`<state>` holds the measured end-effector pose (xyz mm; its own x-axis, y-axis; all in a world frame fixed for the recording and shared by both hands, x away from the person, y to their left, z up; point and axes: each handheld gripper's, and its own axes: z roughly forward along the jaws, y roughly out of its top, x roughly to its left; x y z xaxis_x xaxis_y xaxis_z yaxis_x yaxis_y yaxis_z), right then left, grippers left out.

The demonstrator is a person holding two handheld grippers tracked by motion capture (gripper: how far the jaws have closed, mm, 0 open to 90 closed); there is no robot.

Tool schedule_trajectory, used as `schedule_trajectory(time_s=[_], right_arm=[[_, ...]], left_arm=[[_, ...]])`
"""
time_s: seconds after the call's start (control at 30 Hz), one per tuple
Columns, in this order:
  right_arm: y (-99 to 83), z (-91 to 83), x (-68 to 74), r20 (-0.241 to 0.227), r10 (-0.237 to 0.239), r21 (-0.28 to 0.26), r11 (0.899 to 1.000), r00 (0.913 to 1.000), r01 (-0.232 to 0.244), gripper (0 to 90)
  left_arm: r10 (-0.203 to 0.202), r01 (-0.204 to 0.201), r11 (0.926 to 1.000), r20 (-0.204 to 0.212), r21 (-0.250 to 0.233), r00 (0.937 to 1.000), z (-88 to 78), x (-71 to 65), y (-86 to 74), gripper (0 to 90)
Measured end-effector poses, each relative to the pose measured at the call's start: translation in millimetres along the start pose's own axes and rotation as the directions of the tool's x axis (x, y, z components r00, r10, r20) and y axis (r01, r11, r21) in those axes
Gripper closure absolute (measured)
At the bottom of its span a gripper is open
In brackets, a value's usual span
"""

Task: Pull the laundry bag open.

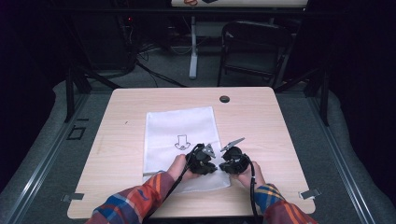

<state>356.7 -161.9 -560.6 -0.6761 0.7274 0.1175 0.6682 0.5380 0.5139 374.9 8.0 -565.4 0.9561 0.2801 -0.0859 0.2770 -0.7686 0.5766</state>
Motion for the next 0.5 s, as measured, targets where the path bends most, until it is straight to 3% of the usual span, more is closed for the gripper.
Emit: schedule_trajectory(time_s=[0.1, 0.3, 0.43, 0.5], right_arm=[[1.9, -0.7, 1.2, 0.018, -0.028, 0.020, 0.999, 0.9994, 0.028, 90.0], [5.6, 2.1, 6.9, -0.003, -0.014, -0.003, 1.000, 0.9999, 0.014, 90.0], [3.5, 4.3, 3.9, -0.035, 0.030, -0.019, 0.999, 0.9990, -0.030, 90.0], [2.4, 4.4, 2.7, -0.036, 0.054, -0.021, 0.998, 0.9979, -0.055, 90.0]], left_arm=[[0.007, -0.007, 1.0000, 0.003, -0.002, 1.0000, -0.1, 0.5, -0.3, 81.7], [0.009, -0.009, 0.9999, 0.014, -0.006, 0.9999, -0.9, 2.1, -1.5, 81.7], [0.002, -0.002, 1.0000, 0.002, -0.007, 1.0000, -1.2, 0.4, -1.7, 81.9], [0.017, -0.017, 0.9999, -0.022, -0.002, 0.9996, -1.3, -2.2, -0.9, 82.0]])
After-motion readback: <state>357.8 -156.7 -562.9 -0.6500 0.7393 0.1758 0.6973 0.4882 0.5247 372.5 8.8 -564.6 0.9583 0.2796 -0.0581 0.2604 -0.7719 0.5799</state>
